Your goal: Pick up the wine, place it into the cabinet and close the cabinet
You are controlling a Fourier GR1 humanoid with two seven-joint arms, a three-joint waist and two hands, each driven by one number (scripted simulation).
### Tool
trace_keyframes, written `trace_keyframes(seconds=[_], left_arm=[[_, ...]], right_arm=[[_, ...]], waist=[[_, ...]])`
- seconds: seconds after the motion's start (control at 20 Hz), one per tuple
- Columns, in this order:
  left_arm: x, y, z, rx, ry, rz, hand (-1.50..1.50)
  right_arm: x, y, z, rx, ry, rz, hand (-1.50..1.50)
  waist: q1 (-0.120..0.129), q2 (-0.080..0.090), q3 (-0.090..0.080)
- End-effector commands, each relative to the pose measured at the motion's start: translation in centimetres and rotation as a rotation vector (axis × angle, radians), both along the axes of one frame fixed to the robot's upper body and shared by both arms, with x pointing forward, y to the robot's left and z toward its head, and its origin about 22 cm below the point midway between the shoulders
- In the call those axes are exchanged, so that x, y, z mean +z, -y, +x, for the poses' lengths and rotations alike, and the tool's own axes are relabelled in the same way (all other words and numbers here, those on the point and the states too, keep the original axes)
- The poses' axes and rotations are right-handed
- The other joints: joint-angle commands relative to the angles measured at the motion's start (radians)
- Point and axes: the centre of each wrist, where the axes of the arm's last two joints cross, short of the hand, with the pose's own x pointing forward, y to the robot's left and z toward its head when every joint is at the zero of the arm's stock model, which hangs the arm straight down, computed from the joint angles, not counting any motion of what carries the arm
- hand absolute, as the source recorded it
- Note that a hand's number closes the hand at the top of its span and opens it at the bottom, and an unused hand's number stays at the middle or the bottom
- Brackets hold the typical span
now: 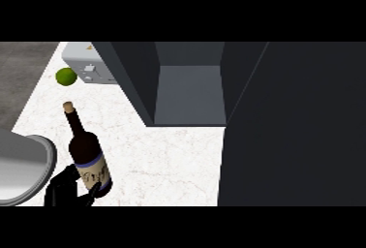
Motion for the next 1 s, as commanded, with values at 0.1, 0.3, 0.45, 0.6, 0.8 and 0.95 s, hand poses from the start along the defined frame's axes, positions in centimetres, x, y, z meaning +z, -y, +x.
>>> trace_keyframes(seconds=[0.1,0.3,0.45,0.6,0.8,0.95], left_arm=[[-1.0,2.0,-1.0,-0.314,-0.027,-0.002,1.5],[-1.0,1.8,-1.1,-0.325,0.025,-0.018,1.5],[-0.2,4.1,-0.8,-0.37,0.103,-0.067,1.5],[1.6,4.2,-0.3,-0.417,0.118,-0.086,1.5],[4.5,4.4,-0.9,-0.405,0.168,-0.078,1.5],[6.8,5.9,0.4,-0.413,0.178,-0.073,1.5]], right_arm=[[0.1,0.0,-0.4,-0.007,0.004,0.019,-1.5],[-0.7,-0.4,0.3,0.001,-0.016,0.007,-1.5],[0.7,-0.3,0.5,-0.004,-0.006,-0.006,-1.5],[-0.5,0.1,-1.2,-0.007,-0.012,-0.009,-1.5],[-0.5,-0.5,0.9,-0.024,-0.009,0.017,-1.5],[-1.5,1.0,0.1,-0.006,0.008,0.016,-1.5]], waist=[[-0.006,0.002,-0.004],[-0.001,0.002,-0.004],[0.006,0.001,-0.004],[0.002,-0.002,-0.002],[0.012,0.0,-0.003],[0.005,0.0,-0.003]])
